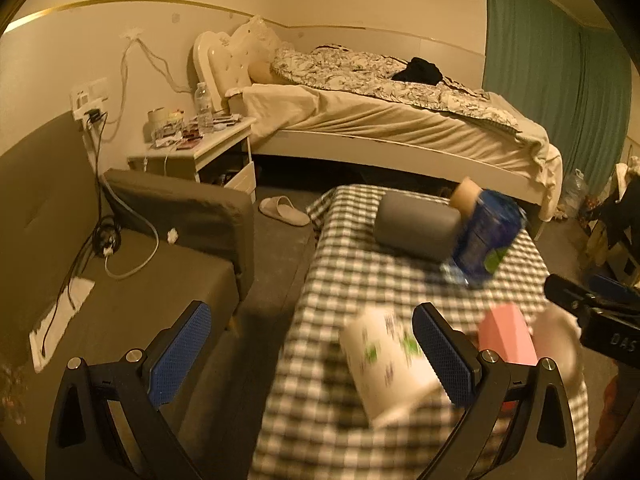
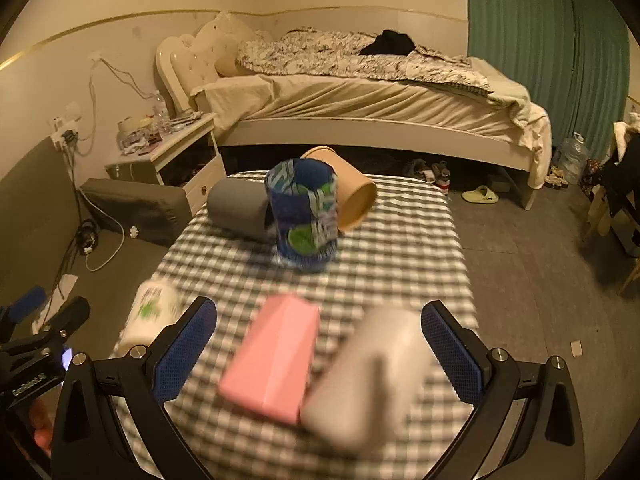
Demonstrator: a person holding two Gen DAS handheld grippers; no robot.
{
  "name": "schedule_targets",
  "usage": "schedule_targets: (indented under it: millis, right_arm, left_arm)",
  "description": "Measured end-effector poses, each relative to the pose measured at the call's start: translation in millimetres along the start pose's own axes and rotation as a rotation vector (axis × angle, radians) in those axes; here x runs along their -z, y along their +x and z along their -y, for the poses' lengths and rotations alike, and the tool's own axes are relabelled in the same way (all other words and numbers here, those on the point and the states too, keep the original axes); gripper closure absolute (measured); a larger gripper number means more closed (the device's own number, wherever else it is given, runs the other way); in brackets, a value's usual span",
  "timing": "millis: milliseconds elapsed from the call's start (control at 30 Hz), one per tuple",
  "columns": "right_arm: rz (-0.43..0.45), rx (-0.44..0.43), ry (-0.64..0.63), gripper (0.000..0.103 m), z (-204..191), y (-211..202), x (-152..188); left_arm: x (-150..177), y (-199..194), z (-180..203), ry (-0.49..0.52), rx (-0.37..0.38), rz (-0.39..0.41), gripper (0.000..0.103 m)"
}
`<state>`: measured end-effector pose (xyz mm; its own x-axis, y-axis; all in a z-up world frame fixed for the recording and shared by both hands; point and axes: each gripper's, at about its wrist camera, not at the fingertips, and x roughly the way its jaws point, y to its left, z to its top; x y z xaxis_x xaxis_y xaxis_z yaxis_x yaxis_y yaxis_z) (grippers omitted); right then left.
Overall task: Flip cup upside down
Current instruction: 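Reach the right gripper to the blue lime-label bottle and grasp it, then lift the blue bottle with the right gripper and tilt it sideways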
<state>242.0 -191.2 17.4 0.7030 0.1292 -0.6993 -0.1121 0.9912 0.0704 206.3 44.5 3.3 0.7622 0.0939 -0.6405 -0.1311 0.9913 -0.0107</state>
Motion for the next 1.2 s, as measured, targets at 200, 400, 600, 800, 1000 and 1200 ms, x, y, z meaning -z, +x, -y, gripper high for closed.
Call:
schedule_targets:
  millis: [200, 400, 600, 800, 1000, 1200]
  right_arm:
    - [-0.045, -0.008, -0.012, 0.0, -6, 54, -33]
    - [-0.081, -0.01, 0.002, 0.006, -3, 90, -53]
    - [-0.102, -0.022, -0.013, 0.027, -6, 105, -60]
    - [-0.104, -0.031, -0.021, 0.039, -9, 97, -59]
    - [-0.04, -0.037, -0.045, 0.039, -9, 39, -63]
    - [0.02, -0.043, -0.049, 0.039, -10, -46, -58]
  left_arm:
    - [-18, 38, 1, 0.017, -0.01, -0.017, 0.0]
    - [-16, 59, -1, 0.035, -0.013, -0.045, 0.0]
    - [-15, 67, 0, 0.043, -0.017, -0.068, 0.0]
    - [-19, 53, 0, 0.052, -0.019, -0.07, 0.0]
    - [-30, 11, 4, 0.046, -0.012, -0.028, 0.0]
    - [-35, -54, 7, 0.044, 0.007, 0.044, 0.0]
